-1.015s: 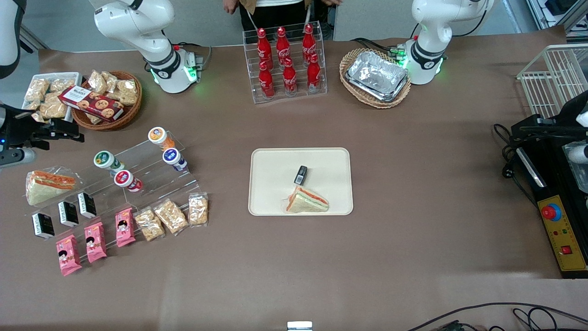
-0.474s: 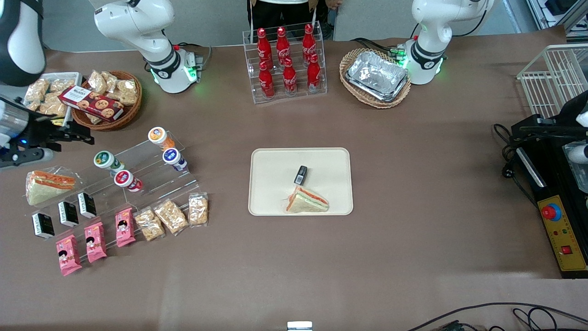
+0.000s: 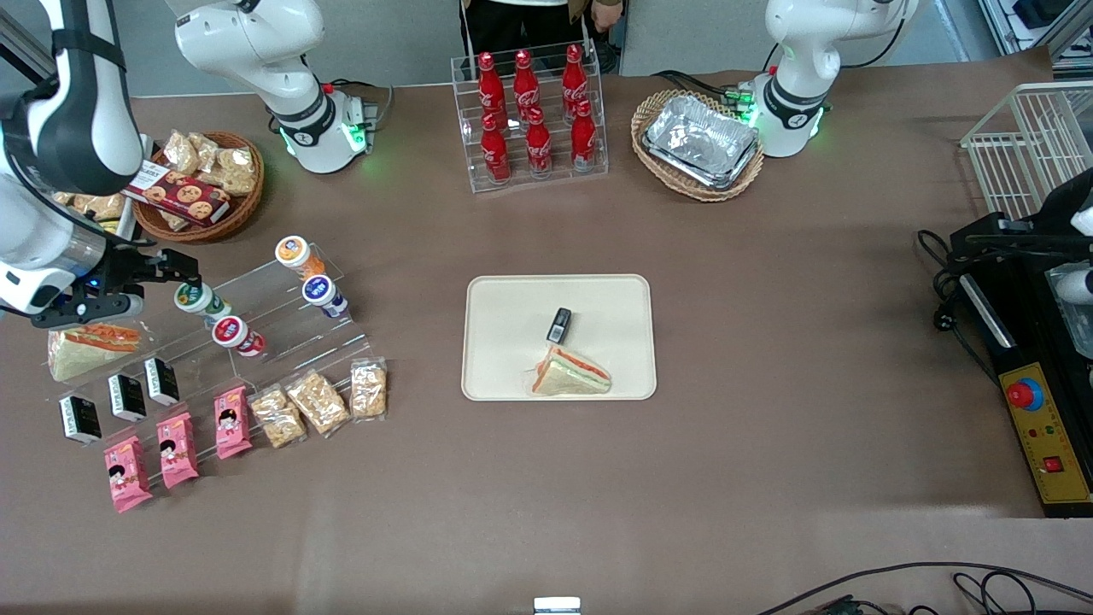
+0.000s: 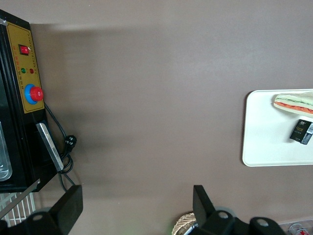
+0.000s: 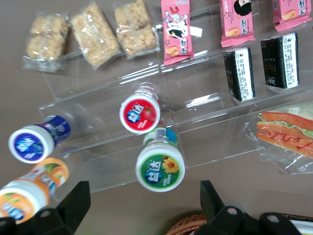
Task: Place green gum on tray
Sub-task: 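Lower the right gripper around the green-labelled cup and close it, then lift the green-labelled cup off the rack with the right gripper, then carry the cup over the cream tray beside the black box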
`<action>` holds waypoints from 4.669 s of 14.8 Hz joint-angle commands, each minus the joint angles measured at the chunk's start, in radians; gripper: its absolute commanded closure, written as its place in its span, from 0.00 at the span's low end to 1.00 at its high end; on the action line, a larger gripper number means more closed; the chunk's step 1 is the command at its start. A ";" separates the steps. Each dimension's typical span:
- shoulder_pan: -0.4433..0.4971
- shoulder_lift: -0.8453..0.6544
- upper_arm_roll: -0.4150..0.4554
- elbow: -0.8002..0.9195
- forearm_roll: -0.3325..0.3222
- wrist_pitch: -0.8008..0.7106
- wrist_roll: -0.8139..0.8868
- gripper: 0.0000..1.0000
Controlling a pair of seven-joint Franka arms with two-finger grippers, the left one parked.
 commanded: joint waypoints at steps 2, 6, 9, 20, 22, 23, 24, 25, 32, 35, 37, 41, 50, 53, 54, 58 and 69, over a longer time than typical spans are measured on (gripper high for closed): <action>-0.014 -0.045 -0.003 -0.126 -0.038 0.117 -0.008 0.00; -0.023 -0.039 -0.003 -0.184 -0.038 0.202 -0.008 0.00; -0.023 -0.029 -0.003 -0.201 -0.038 0.231 -0.008 0.00; -0.025 -0.028 -0.003 -0.194 -0.036 0.236 -0.073 0.69; -0.023 -0.026 -0.003 -0.122 -0.033 0.139 -0.071 0.69; -0.022 -0.026 -0.001 -0.079 -0.032 0.086 -0.071 0.69; -0.020 -0.026 0.000 -0.039 -0.029 0.035 -0.070 0.69; -0.017 -0.022 0.003 0.007 -0.024 -0.014 -0.065 0.69; 0.052 -0.009 0.022 0.273 0.017 -0.261 -0.013 0.69; 0.130 -0.009 0.022 0.357 0.104 -0.347 0.103 0.69; 0.213 -0.006 0.022 0.392 0.108 -0.377 0.224 0.68; 0.369 0.004 0.022 0.400 0.108 -0.372 0.462 0.67; 0.553 0.162 0.022 0.345 0.232 -0.199 0.686 0.66; 0.647 0.217 0.022 0.302 0.230 -0.087 0.802 0.66; 0.670 0.245 0.022 0.278 0.232 -0.031 0.803 0.66; 0.756 0.349 0.022 0.193 0.232 0.206 0.884 0.66; 0.822 0.559 0.034 0.120 0.345 0.487 0.875 0.66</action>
